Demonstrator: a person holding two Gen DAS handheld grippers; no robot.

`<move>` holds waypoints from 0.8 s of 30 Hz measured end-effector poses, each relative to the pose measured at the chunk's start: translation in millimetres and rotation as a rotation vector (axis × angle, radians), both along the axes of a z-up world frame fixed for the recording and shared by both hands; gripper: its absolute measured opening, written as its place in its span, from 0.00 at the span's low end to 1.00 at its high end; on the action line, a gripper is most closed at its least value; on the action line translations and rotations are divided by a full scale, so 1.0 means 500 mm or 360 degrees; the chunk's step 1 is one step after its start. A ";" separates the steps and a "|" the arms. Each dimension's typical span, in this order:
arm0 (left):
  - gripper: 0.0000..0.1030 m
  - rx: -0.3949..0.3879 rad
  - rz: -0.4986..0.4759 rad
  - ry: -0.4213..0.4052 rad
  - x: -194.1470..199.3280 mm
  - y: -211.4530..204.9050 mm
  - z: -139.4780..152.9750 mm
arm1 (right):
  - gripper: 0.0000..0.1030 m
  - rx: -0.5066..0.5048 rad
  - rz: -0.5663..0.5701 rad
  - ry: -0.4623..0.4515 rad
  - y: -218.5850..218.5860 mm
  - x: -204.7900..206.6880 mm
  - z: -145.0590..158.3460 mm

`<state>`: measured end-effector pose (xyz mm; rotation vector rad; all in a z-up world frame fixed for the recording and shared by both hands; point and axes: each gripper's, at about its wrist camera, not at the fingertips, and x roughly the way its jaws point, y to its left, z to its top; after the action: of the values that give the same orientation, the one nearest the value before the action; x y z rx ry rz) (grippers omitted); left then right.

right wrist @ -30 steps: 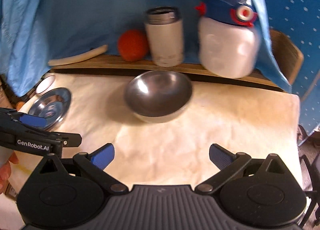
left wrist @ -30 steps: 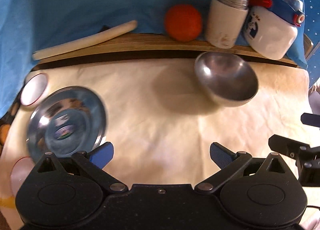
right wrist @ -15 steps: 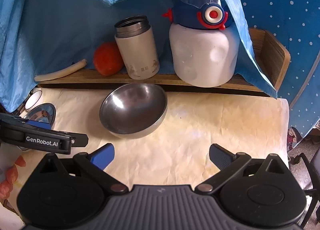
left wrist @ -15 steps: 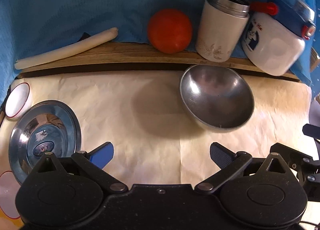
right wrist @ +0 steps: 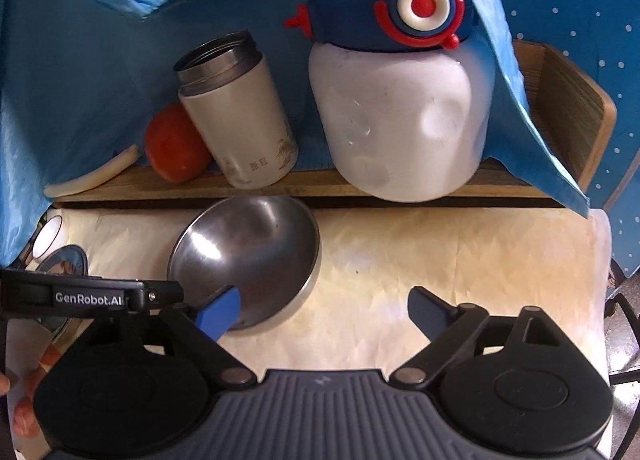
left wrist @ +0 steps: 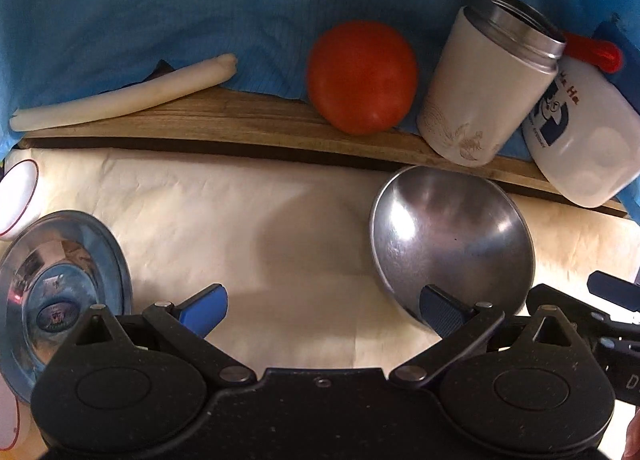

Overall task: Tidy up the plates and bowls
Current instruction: 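Move the right gripper toward the stainless steel bowl, then close the right gripper on the stainless steel bowl's rim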

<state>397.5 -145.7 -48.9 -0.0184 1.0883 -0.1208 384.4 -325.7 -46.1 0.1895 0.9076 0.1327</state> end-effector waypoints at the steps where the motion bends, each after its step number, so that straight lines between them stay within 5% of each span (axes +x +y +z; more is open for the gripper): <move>1: 0.97 0.0000 -0.0003 0.0000 0.002 -0.002 -0.002 | 0.88 0.0002 -0.0002 0.0007 0.000 0.004 -0.003; 8: 0.88 -0.0021 -0.0026 0.0004 0.013 -0.005 -0.008 | 0.78 0.0039 0.0001 0.0055 0.001 0.020 -0.020; 14: 0.76 -0.0078 -0.0042 -0.0003 0.023 -0.001 -0.011 | 0.59 0.0054 0.0008 0.0083 0.006 0.028 -0.029; 17: 0.61 -0.0121 -0.0059 0.0006 0.035 -0.008 -0.016 | 0.48 0.0070 0.0007 0.0102 0.008 0.035 -0.036; 19: 0.40 -0.0145 -0.0077 0.0024 0.040 -0.011 -0.020 | 0.43 0.0085 0.0009 0.0113 0.010 0.040 -0.040; 24: 0.26 -0.0201 -0.0104 0.0035 0.043 -0.012 -0.025 | 0.31 0.0093 0.0029 0.0128 0.020 0.047 -0.042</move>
<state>419.0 -151.6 -61.5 -0.0974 1.1022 -0.2485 408.0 -315.7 -67.4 0.2420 0.9866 0.1698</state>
